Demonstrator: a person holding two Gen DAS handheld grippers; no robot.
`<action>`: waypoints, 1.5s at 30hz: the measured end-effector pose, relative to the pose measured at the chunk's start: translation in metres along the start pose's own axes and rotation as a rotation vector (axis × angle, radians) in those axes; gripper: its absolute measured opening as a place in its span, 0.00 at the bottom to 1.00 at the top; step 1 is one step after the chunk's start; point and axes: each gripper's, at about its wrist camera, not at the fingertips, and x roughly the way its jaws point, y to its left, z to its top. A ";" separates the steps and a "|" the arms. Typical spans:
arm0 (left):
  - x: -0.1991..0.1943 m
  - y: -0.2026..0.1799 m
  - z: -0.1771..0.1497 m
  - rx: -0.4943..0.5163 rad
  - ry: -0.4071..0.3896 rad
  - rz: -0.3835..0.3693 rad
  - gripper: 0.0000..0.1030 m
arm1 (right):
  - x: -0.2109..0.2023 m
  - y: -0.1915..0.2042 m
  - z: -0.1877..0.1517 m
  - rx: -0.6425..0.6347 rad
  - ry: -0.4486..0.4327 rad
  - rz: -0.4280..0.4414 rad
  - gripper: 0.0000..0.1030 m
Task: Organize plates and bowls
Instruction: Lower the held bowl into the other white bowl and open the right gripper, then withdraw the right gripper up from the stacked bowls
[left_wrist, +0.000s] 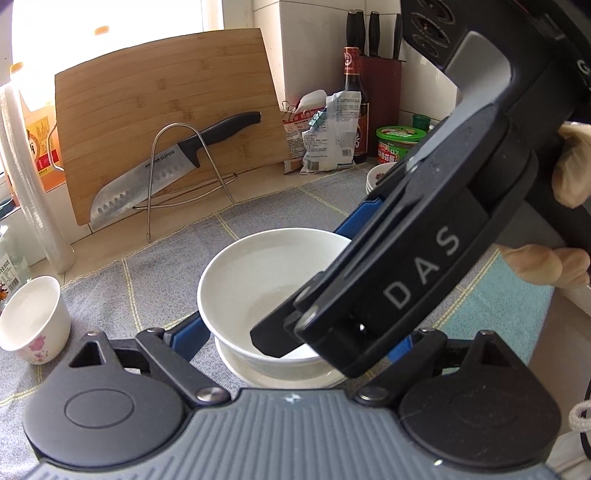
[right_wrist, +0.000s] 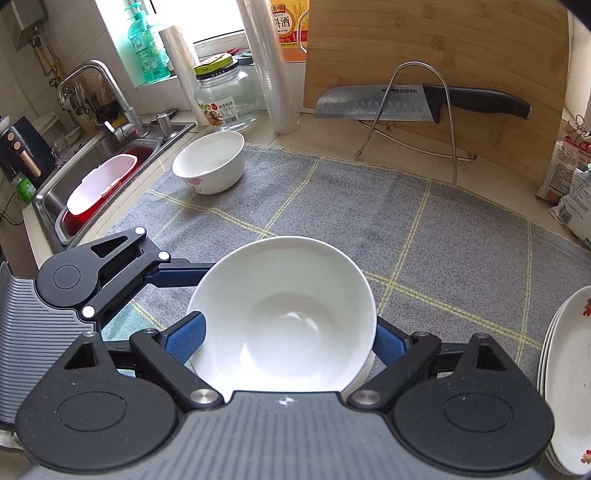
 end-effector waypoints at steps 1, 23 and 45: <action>0.000 -0.001 -0.001 0.000 0.005 0.001 0.91 | 0.001 -0.001 -0.001 0.002 0.001 0.000 0.94; 0.010 0.002 -0.001 -0.001 0.032 -0.004 0.93 | 0.010 -0.002 -0.006 -0.008 0.012 -0.008 0.95; -0.029 0.023 -0.018 -0.050 0.011 0.005 0.95 | -0.003 0.013 0.001 -0.036 -0.058 -0.080 1.00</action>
